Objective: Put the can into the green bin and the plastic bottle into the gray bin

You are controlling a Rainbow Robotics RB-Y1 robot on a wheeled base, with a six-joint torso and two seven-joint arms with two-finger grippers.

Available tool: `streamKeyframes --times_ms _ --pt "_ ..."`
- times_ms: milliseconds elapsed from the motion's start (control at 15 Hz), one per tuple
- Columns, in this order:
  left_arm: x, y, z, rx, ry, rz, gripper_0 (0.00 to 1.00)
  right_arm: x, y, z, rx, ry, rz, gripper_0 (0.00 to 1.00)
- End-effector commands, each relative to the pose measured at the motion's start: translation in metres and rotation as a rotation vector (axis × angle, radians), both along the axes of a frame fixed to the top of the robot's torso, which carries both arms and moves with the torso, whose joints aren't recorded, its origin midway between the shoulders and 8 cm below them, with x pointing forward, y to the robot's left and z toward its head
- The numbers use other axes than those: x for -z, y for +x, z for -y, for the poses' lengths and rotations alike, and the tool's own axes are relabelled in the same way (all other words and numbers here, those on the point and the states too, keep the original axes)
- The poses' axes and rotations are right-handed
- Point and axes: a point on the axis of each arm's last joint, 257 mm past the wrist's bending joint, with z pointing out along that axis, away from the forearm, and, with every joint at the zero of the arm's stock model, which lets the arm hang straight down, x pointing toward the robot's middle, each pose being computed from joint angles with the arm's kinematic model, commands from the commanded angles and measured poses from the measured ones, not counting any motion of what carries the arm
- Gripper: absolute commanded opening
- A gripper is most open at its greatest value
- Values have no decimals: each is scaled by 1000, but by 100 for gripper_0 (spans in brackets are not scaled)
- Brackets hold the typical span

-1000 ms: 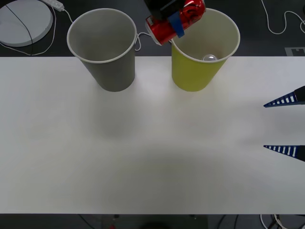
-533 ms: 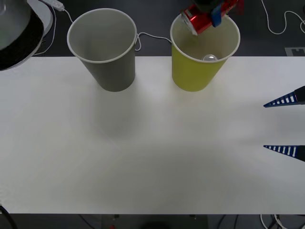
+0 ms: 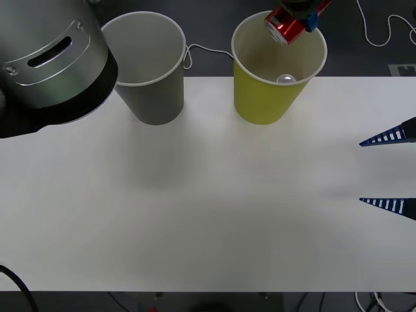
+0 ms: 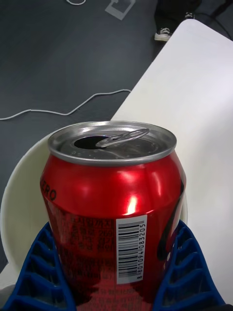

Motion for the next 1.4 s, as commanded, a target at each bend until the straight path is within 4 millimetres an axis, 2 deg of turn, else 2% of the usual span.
streamKeyframes --times_ms 67,200,267,333,400,667,867,1133,1400 --pt "1 4 1 -11 -11 2 0 0 0 0 0 0 0 100" --pt "1 4 0 -4 -8 5 3 0 0 0 0 0 0 100" --pt "1 3 1 -1 -11 2 13 0 0 0 0 0 0 100" --pt "1 3 1 5 -10 1 54 0 0 0 0 0 0 100" --pt "1 2 3 9 -14 -1 100 0 0 0 0 0 0 100" --pt "-6 -6 8 35 -47 -27 100 0 0 0 0 0 0 100" --pt "-18 -14 -7 78 -61 -77 100 0 0 0 0 0 0 100" --pt "-37 -17 -49 115 -79 -133 100 0 0 0 0 0 0 100" --pt "-45 -19 -99 138 -78 -156 100 0 0 0 0 0 0 100"
